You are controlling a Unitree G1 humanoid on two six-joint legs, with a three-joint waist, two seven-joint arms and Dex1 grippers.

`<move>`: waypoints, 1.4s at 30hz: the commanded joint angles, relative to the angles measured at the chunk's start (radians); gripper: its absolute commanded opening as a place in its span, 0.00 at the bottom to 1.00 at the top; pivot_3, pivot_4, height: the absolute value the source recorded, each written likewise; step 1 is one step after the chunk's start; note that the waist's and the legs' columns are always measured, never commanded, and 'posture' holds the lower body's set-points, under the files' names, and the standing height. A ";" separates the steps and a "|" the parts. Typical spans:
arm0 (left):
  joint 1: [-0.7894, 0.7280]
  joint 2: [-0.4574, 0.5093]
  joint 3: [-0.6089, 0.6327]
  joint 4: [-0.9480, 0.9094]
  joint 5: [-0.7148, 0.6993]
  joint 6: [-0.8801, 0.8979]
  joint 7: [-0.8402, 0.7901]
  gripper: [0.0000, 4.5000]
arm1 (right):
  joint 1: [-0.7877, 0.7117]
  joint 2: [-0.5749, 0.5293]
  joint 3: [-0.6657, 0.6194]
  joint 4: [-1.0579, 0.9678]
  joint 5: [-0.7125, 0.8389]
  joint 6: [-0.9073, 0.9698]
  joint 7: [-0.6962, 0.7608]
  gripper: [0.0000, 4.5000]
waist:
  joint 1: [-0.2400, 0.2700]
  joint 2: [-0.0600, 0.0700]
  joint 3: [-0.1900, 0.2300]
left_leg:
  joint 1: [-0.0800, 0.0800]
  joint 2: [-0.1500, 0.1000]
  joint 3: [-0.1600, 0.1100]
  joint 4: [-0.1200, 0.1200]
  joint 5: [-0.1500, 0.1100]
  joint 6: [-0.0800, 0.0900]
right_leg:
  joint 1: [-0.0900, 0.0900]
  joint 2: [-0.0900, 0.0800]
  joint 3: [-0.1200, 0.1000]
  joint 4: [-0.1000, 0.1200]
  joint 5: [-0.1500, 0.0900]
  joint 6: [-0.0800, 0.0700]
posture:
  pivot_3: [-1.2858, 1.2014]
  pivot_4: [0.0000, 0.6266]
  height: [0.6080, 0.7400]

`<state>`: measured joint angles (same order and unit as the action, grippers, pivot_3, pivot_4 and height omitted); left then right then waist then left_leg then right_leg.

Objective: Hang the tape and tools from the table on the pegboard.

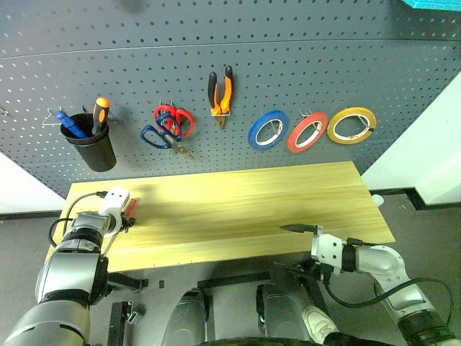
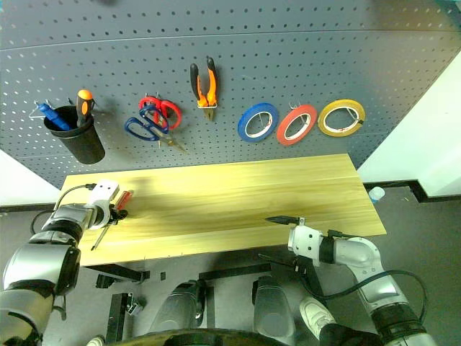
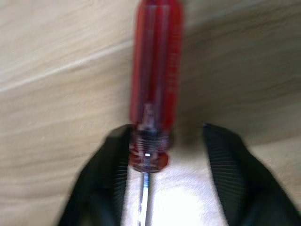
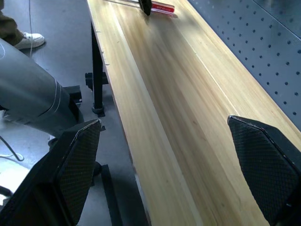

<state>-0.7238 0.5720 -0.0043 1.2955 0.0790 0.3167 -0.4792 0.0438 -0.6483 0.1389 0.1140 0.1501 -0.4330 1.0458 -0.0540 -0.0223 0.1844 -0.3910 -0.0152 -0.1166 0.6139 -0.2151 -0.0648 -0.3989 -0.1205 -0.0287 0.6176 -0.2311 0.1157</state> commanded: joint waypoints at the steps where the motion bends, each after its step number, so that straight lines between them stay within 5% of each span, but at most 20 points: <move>1: -0.015 0.010 0.019 0.002 -0.003 -0.014 -0.005 0.21 | 0.002 -0.012 -0.022 -0.041 0.013 0.000 -0.011 1.00 | -0.001 0.000 0.000 | 0.000 0.000 0.000 0.000 0.000 0.000 | 0.000 0.000 0.000 0.000 0.000 0.000 | 0.45 0.27 1.00; 2: -0.014 0.010 0.022 0.001 -0.005 -0.016 -0.009 0.15 | 0.001 -0.012 -0.021 -0.042 0.012 0.002 -0.012 1.00 | -0.001 0.000 0.000 | 0.000 0.000 0.000 0.000 0.000 0.000 | 0.000 0.000 0.000 0.000 0.000 0.000 | 0.45 0.27 1.00; 10: 0.063 0.062 0.070 -0.122 -0.057 -0.042 -0.110 0.14 | -0.066 0.017 -0.025 -0.060 0.067 0.041 -0.013 1.00 | -0.011 -0.001 0.001 | 0.000 0.000 0.000 0.000 0.000 0.000 | 0.000 0.000 0.000 0.000 0.000 0.000 | 0.46 0.25 1.00; 15: 0.312 0.104 0.151 -0.551 -0.181 -0.014 -0.248 0.14 | -0.116 0.061 -0.046 -0.165 0.205 0.161 -0.017 1.00 | -0.015 0.001 0.001 | -0.001 0.003 0.002 -0.003 0.000 0.000 | -0.003 0.001 0.000 0.001 0.001 0.000 | 0.48 0.22 1.00; 19: 0.697 0.060 0.344 -1.133 -0.417 -0.153 -0.383 0.14 | -0.184 0.078 -0.037 -0.261 0.330 0.339 0.000 1.00 | -0.013 0.002 0.001 | -0.002 0.007 0.005 -0.003 -0.001 -0.002 | -0.006 0.002 0.004 -0.002 0.003 -0.009 | 0.48 0.20 1.00; 23: 0.824 -0.008 0.467 -1.356 -0.580 -0.183 -0.383 0.14 | -0.232 0.099 -0.049 -0.250 0.365 0.399 0.011 1.00 | 0.018 0.003 0.001 | -0.003 0.009 0.006 -0.003 -0.002 -0.003 | -0.006 0.002 0.004 -0.005 0.003 -0.012 | 0.50 0.17 1.00; 28: 0.707 -0.081 0.605 -1.482 -0.791 -0.205 -0.273 0.14 | -0.284 0.130 -0.050 -0.214 0.369 0.406 0.042 1.00 | 0.049 0.004 -0.002 | -0.005 0.010 0.008 0.000 -0.004 -0.006 | -0.004 0.002 -0.002 -0.006 0.002 -0.010 | 0.51 0.15 1.00; 34: 0.492 -0.057 0.661 -1.469 -0.881 -0.246 -0.210 0.14 | -0.346 0.195 -0.102 -0.248 0.492 0.503 0.022 1.00 | 0.040 0.003 -0.004 | -0.005 0.010 0.010 0.002 -0.001 -0.003 | -0.003 0.003 -0.001 -0.005 0.006 -0.009 | 0.51 0.12 1.00; 42: 0.191 0.008 0.604 -1.133 -0.594 -0.575 -0.127 0.14 | -0.377 0.249 -0.153 -0.298 0.593 0.609 -0.024 1.00 | 0.038 0.002 -0.017 | -0.002 0.011 0.011 0.001 0.000 -0.004 | -0.001 0.006 0.001 -0.004 0.006 -0.008 | 0.50 0.08 1.00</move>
<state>-0.5019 0.5639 0.6074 0.1069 -0.5714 -0.1681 -0.6060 -0.3177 -0.4105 0.0214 -0.1325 0.6997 0.1639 1.0326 -0.0159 -0.0206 0.1676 -0.3923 -0.0040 -0.1046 0.6149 -0.2156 -0.0682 -0.3993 -0.1141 -0.0276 0.6128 -0.2250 0.1076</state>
